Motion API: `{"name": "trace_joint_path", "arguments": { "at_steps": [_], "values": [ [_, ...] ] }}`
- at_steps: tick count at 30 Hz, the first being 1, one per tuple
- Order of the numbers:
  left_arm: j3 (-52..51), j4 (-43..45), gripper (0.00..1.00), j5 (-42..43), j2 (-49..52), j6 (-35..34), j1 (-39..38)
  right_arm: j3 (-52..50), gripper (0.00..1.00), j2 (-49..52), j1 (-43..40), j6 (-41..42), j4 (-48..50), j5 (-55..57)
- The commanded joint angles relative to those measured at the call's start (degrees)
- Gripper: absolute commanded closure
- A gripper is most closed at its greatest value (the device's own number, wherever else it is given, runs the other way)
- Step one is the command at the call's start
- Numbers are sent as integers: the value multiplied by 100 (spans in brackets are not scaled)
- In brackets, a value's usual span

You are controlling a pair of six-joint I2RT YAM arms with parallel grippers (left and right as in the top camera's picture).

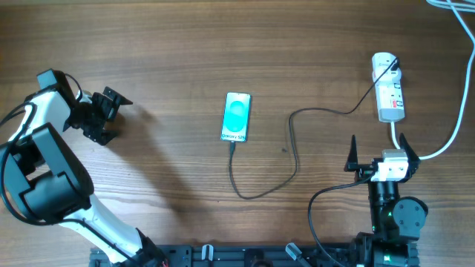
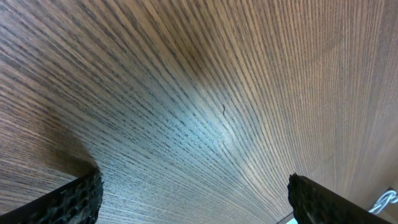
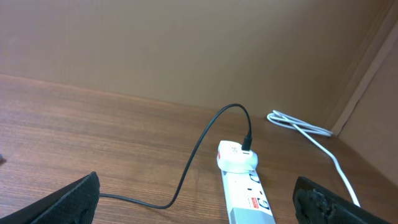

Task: Plug charger to phone and switch on socket

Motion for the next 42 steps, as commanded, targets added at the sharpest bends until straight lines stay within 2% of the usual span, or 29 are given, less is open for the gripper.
{"name": "trace_joint_path", "arguments": {
  "at_steps": [1,13,19,30,42],
  "values": [
    [-201,42,0,-402,219,11,0,-7,0,-83,-28,-50,4,79],
    [-413,120,0,-402,-1185,11,-31,-7,0,-83,-28,-50,7,79],
    [-1895,1078,0,-402,-1718,11,-79,-7,0,-85,-28,-48,7,79],
    [-3751,1075,0,-402,-2048,11,-70,-7,0,-83,-28,-48,7,79],
    [-5141,1075,0,-402,-3801,11,-81,-7,0,-83,-28,-48,-2,79]
  ]
}}
